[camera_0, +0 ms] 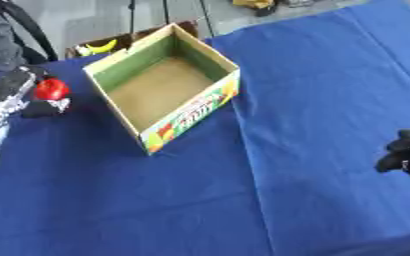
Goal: Pick up objects on the table and place them in the box.
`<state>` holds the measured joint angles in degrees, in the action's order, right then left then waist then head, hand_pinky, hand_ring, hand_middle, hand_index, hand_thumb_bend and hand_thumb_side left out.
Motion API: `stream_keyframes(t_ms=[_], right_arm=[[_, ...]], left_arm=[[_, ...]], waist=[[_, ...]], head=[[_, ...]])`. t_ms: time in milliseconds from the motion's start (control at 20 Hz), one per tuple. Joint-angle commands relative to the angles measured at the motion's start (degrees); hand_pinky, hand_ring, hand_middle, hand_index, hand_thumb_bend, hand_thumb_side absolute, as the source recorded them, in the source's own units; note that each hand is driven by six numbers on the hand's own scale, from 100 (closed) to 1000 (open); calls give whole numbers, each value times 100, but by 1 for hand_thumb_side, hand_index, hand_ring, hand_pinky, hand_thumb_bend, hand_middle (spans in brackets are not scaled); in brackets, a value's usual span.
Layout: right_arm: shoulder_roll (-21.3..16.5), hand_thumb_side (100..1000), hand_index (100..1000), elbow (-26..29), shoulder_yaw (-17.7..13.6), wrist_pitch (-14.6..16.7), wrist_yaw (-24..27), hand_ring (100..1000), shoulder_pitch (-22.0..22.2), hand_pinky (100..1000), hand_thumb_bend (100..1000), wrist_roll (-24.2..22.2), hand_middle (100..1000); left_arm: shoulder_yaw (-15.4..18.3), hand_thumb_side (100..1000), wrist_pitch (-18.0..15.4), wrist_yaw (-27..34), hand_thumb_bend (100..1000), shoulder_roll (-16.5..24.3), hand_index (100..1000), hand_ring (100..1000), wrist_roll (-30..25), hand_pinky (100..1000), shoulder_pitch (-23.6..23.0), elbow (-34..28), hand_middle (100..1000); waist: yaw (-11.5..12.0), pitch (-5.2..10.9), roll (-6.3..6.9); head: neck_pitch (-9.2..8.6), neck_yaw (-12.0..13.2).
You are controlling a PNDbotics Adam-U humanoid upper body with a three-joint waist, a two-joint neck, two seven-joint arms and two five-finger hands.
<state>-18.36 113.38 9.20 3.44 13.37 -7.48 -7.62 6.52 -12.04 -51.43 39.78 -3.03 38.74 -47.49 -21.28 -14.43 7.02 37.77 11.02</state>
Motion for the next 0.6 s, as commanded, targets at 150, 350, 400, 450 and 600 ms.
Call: stream_keyframes(t_ms=[150,350,400,450,600], right_arm=[[-30,868,760,121,-33,3,-12,586,-9,596,100,-30,606],[-29,868,760,121,-35,-2,-12,586,-6,597,100,-36,607],[-29,868,761,121,-36,-5,-11,586,-4,597,100,-36,607],[-28,869,761,121,-37,-8,-11,586,-3,597,100,-37,607],[-26,869,761,121,-39,-13,-11,586,0,598,100,-39,607]], left_arm=[[4,295,-4,-132,245,174,803,627,-424,522,28,-87,677],[20,185,57,-188,100,165,793,590,-602,445,20,-121,655],[22,190,74,-194,100,162,791,577,-617,436,16,-127,654],[25,194,91,-196,100,159,790,566,-621,428,12,-132,653],[35,224,143,-175,100,154,780,550,-582,395,2,-145,643]], waist=[[21,110,-46],[29,118,-49],[30,121,-49],[32,123,-49],[39,128,-51]], head=[[31,-6],[36,-12],[38,-16],[40,-19],[43,-30]])
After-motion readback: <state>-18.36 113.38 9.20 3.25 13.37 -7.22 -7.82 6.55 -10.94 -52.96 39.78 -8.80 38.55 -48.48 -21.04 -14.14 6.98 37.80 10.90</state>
